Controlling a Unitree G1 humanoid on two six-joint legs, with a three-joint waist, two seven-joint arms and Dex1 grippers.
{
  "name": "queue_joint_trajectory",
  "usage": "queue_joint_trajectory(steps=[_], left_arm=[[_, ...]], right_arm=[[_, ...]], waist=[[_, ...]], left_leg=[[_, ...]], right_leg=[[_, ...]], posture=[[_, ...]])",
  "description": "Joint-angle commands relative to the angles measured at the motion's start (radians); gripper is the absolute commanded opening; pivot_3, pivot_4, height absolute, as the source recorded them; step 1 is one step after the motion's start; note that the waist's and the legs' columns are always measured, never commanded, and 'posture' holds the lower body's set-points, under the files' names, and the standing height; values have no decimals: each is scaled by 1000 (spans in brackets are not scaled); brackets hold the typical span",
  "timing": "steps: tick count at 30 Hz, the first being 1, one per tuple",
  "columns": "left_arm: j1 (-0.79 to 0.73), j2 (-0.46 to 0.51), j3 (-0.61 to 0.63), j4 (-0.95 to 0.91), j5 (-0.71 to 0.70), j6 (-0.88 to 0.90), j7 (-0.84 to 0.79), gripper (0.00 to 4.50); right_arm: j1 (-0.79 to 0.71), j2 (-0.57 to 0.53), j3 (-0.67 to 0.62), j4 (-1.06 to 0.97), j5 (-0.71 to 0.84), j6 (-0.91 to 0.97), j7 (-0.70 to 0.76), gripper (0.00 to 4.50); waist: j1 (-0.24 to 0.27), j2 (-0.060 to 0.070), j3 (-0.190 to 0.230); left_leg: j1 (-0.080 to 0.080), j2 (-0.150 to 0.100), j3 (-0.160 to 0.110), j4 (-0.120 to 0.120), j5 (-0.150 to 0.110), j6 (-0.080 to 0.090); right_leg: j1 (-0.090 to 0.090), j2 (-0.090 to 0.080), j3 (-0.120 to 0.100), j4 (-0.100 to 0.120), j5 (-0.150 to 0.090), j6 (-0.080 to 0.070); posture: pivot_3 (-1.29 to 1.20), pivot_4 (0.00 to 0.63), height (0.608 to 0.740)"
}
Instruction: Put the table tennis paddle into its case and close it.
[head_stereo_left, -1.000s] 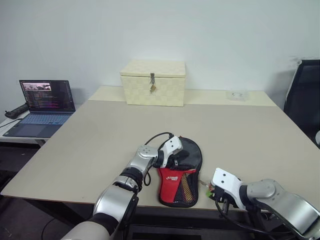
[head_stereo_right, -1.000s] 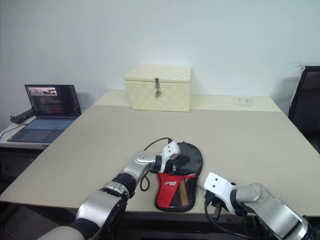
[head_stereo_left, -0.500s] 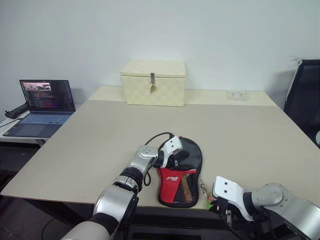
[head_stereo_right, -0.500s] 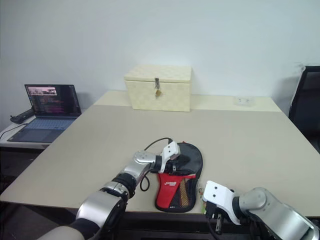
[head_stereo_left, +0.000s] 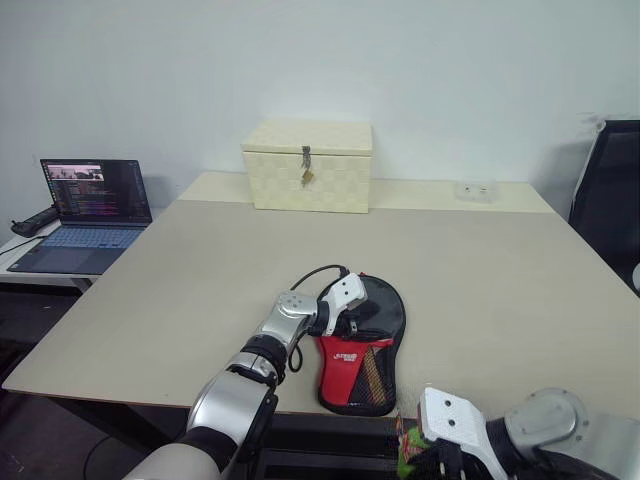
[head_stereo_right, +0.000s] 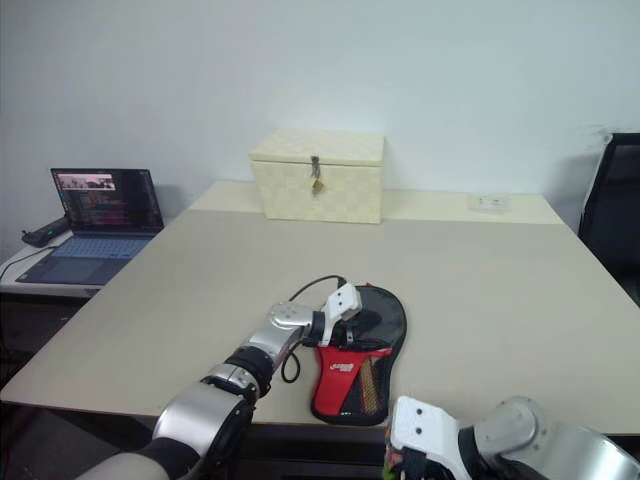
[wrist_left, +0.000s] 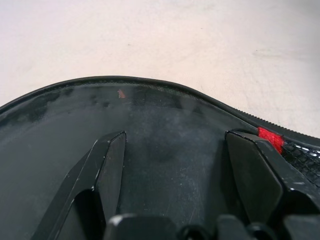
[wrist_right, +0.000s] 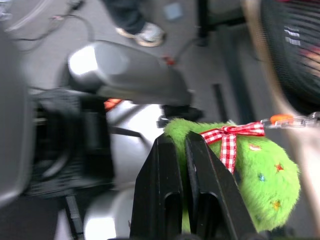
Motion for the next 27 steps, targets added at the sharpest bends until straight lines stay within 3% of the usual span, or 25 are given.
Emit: queue_joint_trajectory(steps=[1,5,9,12,19,23,27], left_arm=[[37,2,-54,54,73,20,36,3429],[40,4,-59,52,77,17,39,3429],[41,7,-60,50,77,15,36,3429],[45,12,-57,49,75,13,33,3429],[54,20,-34,36,50,13,35,3429],[62,30,20,-15,-23,20,-37,3429],[100,83,69,-196,-118,65,-145,3429]], right_arm=[[10,-1,-13,-65,133,1,25,48],[5,7,-12,-65,205,-17,-13,48],[-25,39,20,-50,149,-1,-76,48],[-48,65,2,-27,169,-4,-87,732],[-91,59,-92,28,208,-62,-49,3105],[-103,80,-151,135,109,-190,-74,3105],[-124,126,-155,308,-51,-413,-76,3105]], waist=[[0,-1,-1],[0,-1,-1],[0,-1,-1],[-1,-1,-2],[-3,-1,-1],[-4,-1,-1],[-22,-1,1]], left_leg=[[0,0,0,0,0,0],[0,0,0,0,0,0],[0,1,0,-2,0,0],[-1,1,0,-3,-1,1],[0,1,1,-3,-1,1],[-1,1,1,-3,-1,1],[-2,2,3,-4,-1,2]], right_leg=[[0,0,0,0,0,0],[0,0,0,-1,0,0],[1,0,-1,-5,1,1],[1,0,0,-7,1,2],[1,0,0,-8,2,3],[1,0,1,-8,2,3],[-2,1,2,-8,2,3]], posture=[[0,150,740],[0,150,740],[0,150,740],[0,150,740],[0,150,740],[0,150,740],[0,150,740]])
